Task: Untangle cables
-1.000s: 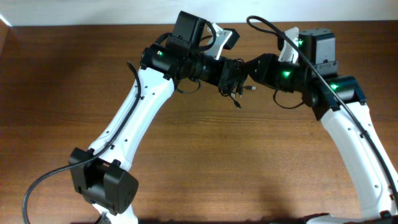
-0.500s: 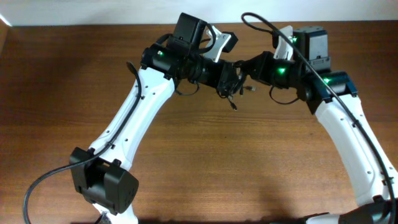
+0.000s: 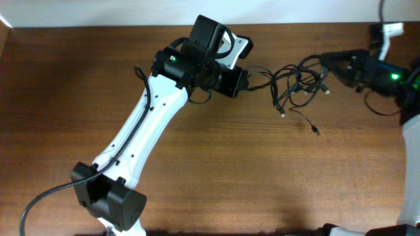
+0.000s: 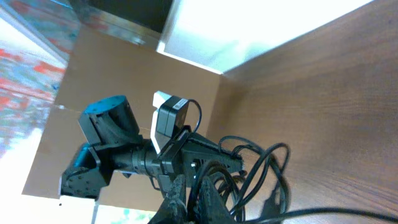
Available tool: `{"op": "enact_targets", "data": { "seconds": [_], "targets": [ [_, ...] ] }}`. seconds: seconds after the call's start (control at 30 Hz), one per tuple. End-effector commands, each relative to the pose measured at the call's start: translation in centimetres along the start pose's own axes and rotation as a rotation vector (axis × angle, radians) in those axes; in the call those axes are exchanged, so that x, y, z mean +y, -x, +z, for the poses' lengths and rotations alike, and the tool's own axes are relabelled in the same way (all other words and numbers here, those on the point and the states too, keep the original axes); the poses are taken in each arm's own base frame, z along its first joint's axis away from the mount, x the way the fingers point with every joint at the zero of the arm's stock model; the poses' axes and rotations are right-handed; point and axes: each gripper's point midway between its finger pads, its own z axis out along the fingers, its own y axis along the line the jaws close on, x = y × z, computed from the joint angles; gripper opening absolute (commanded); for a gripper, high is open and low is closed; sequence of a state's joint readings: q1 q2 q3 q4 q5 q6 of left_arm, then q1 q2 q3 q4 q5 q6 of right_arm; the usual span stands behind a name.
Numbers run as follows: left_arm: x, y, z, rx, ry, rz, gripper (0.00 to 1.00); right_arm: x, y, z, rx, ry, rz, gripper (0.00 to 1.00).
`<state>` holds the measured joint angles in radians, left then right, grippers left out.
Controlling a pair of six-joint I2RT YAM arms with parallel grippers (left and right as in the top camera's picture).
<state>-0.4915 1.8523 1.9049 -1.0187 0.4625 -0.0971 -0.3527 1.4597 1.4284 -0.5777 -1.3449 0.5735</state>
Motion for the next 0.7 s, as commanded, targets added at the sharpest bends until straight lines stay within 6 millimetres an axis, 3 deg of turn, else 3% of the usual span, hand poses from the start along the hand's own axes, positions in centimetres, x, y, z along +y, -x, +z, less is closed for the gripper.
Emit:
{"op": "enact_targets", "data": {
  "seconds": [0.0,0.03,0.1,0.17,0.2,0.3,0.33,0.43,0.47,0.53,0.67],
  "targets": [
    [9.3,-3.0,-0.8,0.103,0.416,-0.053,0.00,2.0,1.9,-4.9,-0.107,0.009,-0.206,0.04],
    [9.4,-3.1,-0.9,0.106,0.418,-0.054,0.00,0.9,2.3,-5.3,-0.139,-0.048,-0.211,0.04],
    [9.4,-3.3,-0.9,0.123,0.416,-0.015,0.00,-4.1,2.6,-6.1,-0.202,-0.311,-0.152,0.04],
    [9.3,-3.7,-0.9,0.144,0.409,0.004,0.00,-8.3,1.1,-6.7,-0.173,-0.555,-0.107,0.04],
    [9.0,-3.7,-0.8,0.144,0.392,0.003,0.00,-8.7,0.5,-6.4,-0.147,-0.579,-0.111,0.04],
    [4.1,-2.5,0.1,0.101,0.109,0.037,0.00,-7.9,-1.2,-3.6,-0.054,-0.546,-0.141,0.08],
    [1.3,-1.3,-0.3,0.058,-0.041,0.051,0.00,-7.6,-1.7,-2.6,-0.027,-0.530,-0.152,0.22],
    [-3.6,2.2,-2.8,-0.065,-0.312,0.069,0.00,-6.4,-3.4,0.3,0.053,-0.480,-0.185,0.54],
    [-4.5,3.3,-3.7,-0.104,-0.375,0.062,0.00,-5.9,-4.1,1.3,0.078,-0.463,-0.177,0.61],
    [-4.5,5.6,-4.8,-0.168,-0.411,-0.031,0.00,-5.1,-5.4,3.2,0.105,-0.439,-0.085,0.62],
    [-6.0,6.3,-5.8,-0.195,-0.506,0.009,0.00,-5.1,-5.7,6.0,0.129,-0.413,-0.041,0.62]
  ]
}}
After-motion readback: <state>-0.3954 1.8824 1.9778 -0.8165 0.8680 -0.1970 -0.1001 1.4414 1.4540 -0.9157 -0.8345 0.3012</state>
